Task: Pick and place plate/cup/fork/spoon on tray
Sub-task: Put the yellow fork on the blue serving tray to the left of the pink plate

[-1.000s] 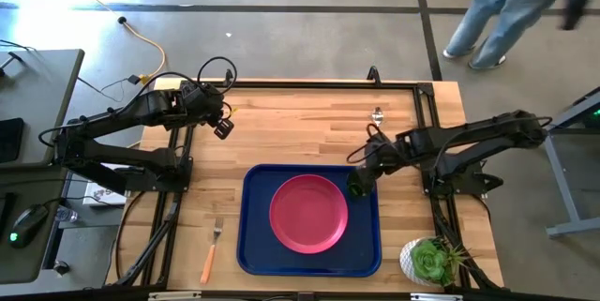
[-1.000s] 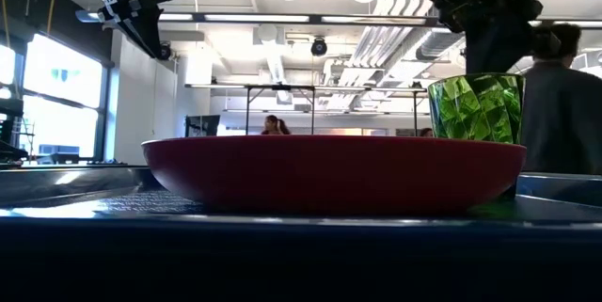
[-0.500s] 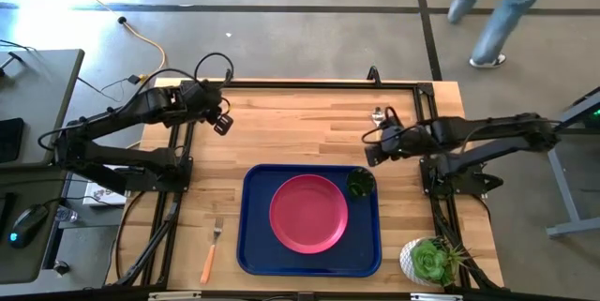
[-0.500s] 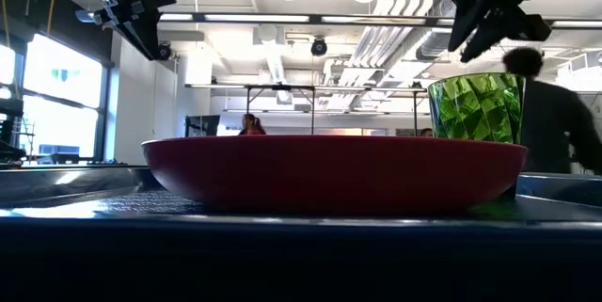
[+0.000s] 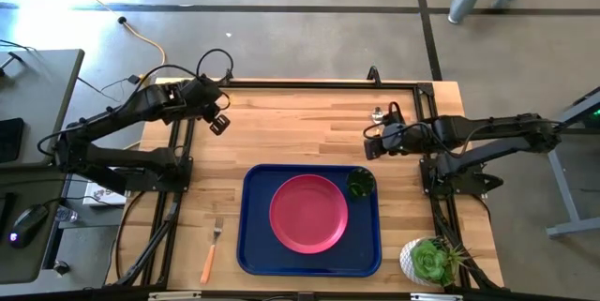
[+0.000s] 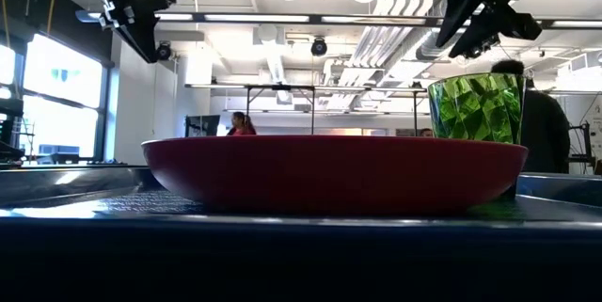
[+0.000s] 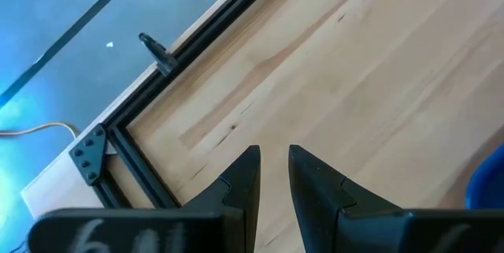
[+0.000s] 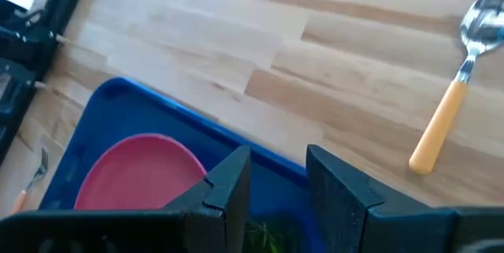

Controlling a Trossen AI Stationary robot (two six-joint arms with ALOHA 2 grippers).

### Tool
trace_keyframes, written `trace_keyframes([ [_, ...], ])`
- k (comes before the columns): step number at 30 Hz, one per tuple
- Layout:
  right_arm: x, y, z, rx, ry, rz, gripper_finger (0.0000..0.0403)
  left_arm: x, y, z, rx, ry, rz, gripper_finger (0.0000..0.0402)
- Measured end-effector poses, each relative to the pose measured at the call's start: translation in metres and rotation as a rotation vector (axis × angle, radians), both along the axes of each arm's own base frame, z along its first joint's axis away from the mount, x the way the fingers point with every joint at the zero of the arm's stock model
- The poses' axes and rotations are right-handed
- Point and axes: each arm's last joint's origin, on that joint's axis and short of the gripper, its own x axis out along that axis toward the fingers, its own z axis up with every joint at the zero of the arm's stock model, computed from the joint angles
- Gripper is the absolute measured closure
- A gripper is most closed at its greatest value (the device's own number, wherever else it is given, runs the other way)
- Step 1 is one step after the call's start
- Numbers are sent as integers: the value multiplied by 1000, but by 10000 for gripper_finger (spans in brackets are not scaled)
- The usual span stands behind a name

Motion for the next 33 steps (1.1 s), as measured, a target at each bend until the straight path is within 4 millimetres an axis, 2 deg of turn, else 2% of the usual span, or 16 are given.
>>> trace_keyframes([
  [7, 0, -1, 1, -27, -9, -21, 286, -6, 8, 0, 3, -3, 72, 341],
  [13, 0, -1, 1, -26, -8, -22, 286, -8, 8, 0, -111, -122, 148, 341],
  [18, 0, -1, 1, -27, -6, -19, 286, -13, 1, 4, -270, -234, 229, 341],
  [25, 0, 0, 0, -31, 7, 19, 286, -26, -13, 6, -425, -177, 297, 341],
  [33, 0, 0, 0, -26, 15, 43, 286, -35, -39, 15, -585, -301, 238, 341],
])
